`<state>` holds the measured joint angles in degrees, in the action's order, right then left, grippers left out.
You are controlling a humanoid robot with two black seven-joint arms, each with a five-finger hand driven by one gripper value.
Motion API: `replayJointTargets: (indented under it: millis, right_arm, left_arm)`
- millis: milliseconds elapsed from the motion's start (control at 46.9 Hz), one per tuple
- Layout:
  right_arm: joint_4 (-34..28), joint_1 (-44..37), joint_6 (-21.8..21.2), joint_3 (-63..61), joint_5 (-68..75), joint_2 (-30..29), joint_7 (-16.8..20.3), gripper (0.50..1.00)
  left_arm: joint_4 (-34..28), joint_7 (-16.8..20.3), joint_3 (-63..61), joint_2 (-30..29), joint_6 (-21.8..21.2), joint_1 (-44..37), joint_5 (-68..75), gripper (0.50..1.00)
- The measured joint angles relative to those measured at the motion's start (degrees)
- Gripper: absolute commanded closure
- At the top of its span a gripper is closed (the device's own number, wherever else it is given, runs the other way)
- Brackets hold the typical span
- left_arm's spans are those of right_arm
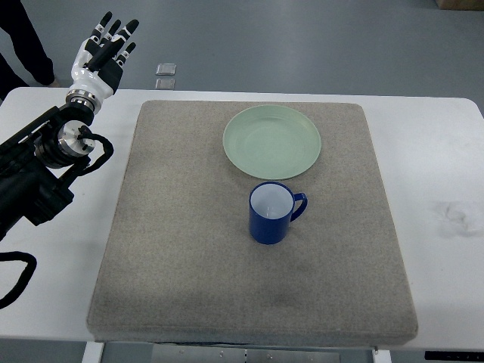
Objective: Place cup left of plate with left hand
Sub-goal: 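Raise the left hand and rotate it toward the mat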
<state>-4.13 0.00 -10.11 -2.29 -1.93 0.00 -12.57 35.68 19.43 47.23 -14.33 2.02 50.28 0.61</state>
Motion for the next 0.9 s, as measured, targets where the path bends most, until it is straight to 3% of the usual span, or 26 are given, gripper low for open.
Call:
replayJointTargets:
  millis: [661, 895]
  right_arm:
    - [0.0, 0.0, 0.0, 0.0, 0.0, 0.0, 0.0, 0.568]
    - [0.0, 0.0, 0.0, 0.0, 0.0, 0.0, 0.0, 0.568]
  left_arm:
    - [0.2, 0.9, -0.8, -0.4, 0.2, 0.0, 0.1, 0.506]
    - [0.4, 0.3, -3.9, -2.6, 6.0, -0.1, 0.3, 0.506]
